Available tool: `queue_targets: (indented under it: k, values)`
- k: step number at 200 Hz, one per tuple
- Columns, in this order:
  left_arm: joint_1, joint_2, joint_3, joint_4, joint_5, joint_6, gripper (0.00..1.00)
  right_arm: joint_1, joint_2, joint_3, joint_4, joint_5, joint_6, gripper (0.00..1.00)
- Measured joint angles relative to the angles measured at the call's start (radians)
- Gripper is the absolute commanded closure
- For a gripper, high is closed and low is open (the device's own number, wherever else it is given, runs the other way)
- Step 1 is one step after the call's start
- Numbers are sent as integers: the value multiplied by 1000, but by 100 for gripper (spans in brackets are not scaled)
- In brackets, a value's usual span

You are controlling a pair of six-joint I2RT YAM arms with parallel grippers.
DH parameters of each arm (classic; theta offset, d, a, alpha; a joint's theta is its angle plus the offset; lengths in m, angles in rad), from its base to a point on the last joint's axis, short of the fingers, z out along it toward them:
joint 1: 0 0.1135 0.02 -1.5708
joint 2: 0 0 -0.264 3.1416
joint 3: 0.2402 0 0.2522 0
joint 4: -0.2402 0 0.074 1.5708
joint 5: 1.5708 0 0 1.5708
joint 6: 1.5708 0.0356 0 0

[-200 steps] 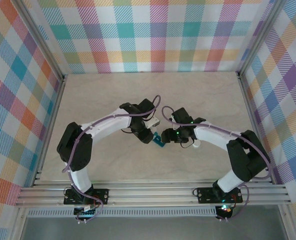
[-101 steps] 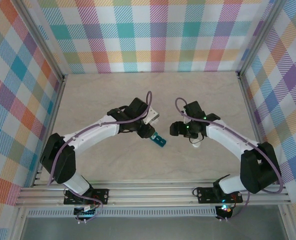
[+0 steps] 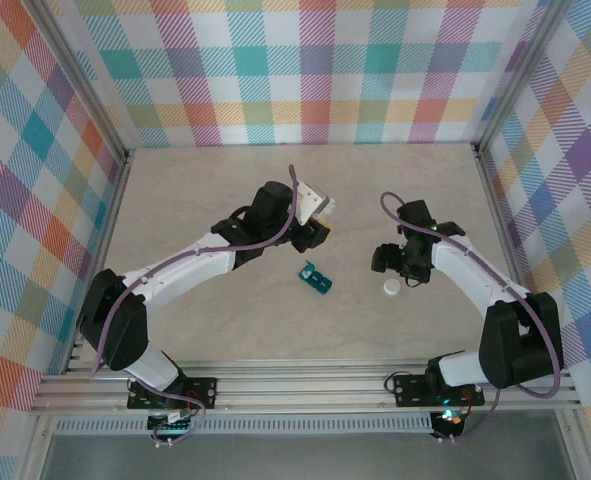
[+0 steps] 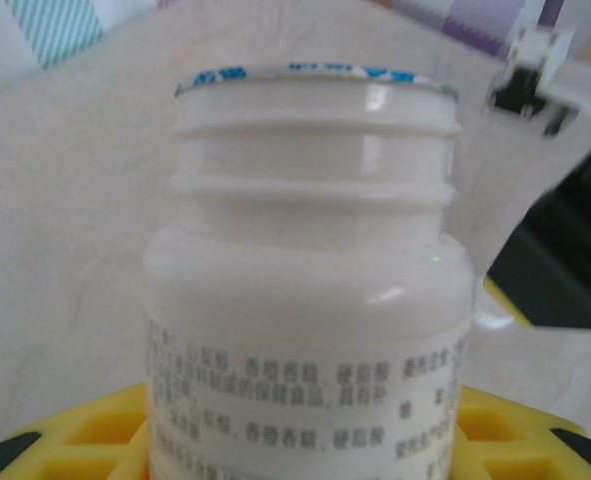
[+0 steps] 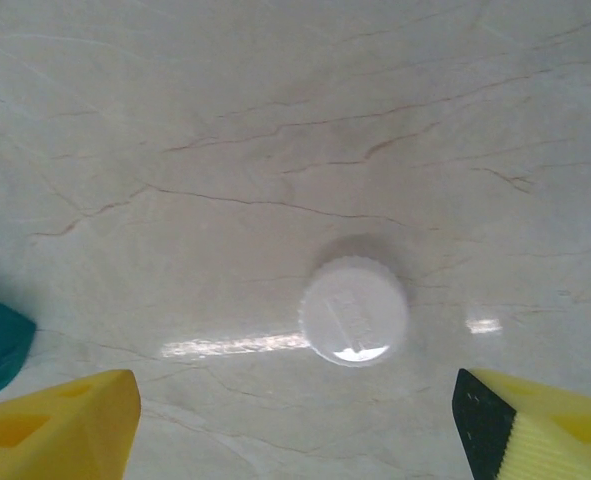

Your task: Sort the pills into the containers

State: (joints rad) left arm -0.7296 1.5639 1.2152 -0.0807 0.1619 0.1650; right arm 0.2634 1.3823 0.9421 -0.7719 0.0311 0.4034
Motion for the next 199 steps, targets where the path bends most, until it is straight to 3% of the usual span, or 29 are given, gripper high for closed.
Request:
queue_targets:
  k: [71,199]
  values:
    - [19,0,-3,214,41,-60,100,-2,110,-5,-8,11,-40,21]
    - [69,0,-38,268,137,-98,100,-2,241,-5,31,11,-54,37]
